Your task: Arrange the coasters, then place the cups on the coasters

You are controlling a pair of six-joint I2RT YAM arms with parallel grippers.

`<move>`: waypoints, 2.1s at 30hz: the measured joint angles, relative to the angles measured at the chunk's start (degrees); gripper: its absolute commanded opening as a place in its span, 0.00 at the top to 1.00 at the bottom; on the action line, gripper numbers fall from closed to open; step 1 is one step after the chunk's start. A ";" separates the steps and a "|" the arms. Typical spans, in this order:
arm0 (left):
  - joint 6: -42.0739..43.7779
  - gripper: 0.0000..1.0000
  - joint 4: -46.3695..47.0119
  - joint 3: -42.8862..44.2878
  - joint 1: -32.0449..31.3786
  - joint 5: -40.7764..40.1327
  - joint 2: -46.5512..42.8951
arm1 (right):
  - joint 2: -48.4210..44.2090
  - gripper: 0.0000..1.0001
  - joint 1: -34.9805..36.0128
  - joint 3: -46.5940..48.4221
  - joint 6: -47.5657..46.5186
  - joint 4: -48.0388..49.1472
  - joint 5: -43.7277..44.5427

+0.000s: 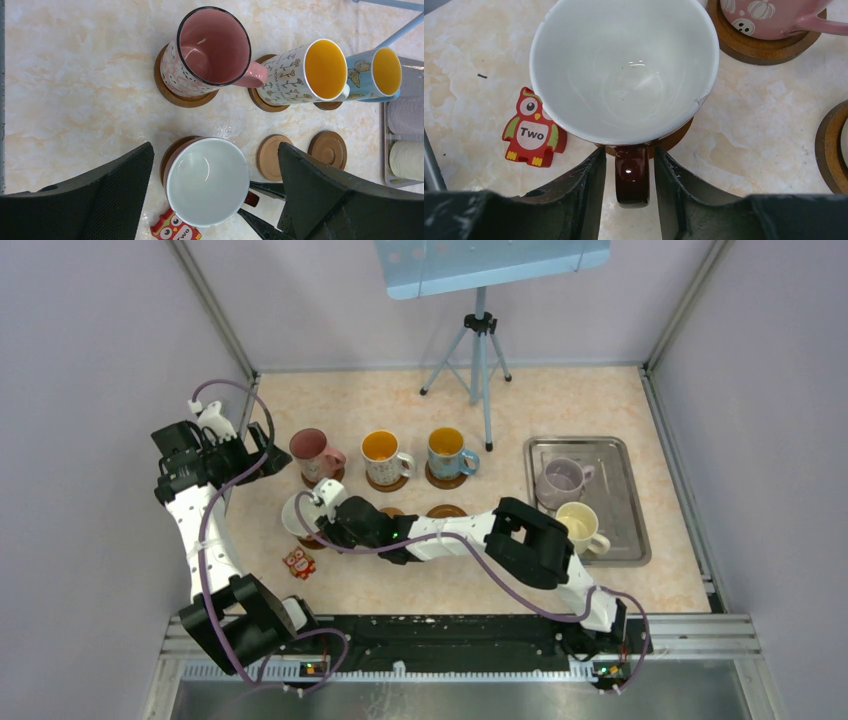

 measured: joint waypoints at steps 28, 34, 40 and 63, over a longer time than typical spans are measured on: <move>6.19 0.01 -1.05 0.00 0.00 8.59 0.00 | -34.42 0.29 -23.06 -13.62 -10.82 -20.61 -33.44; 7.28 0.01 -1.09 -0.24 0.00 9.49 -0.22 | -43.17 0.29 -37.42 -16.00 -18.40 -34.34 -41.18; 8.26 0.01 -1.11 -2.10 0.00 10.14 -1.77 | -49.46 0.29 -61.02 -15.50 -35.52 -52.41 -47.08; 13.55 0.01 -4.39 -2.95 -1.73 12.02 -1.95 | -24.70 0.25 -94.99 5.70 -87.82 -81.88 -47.84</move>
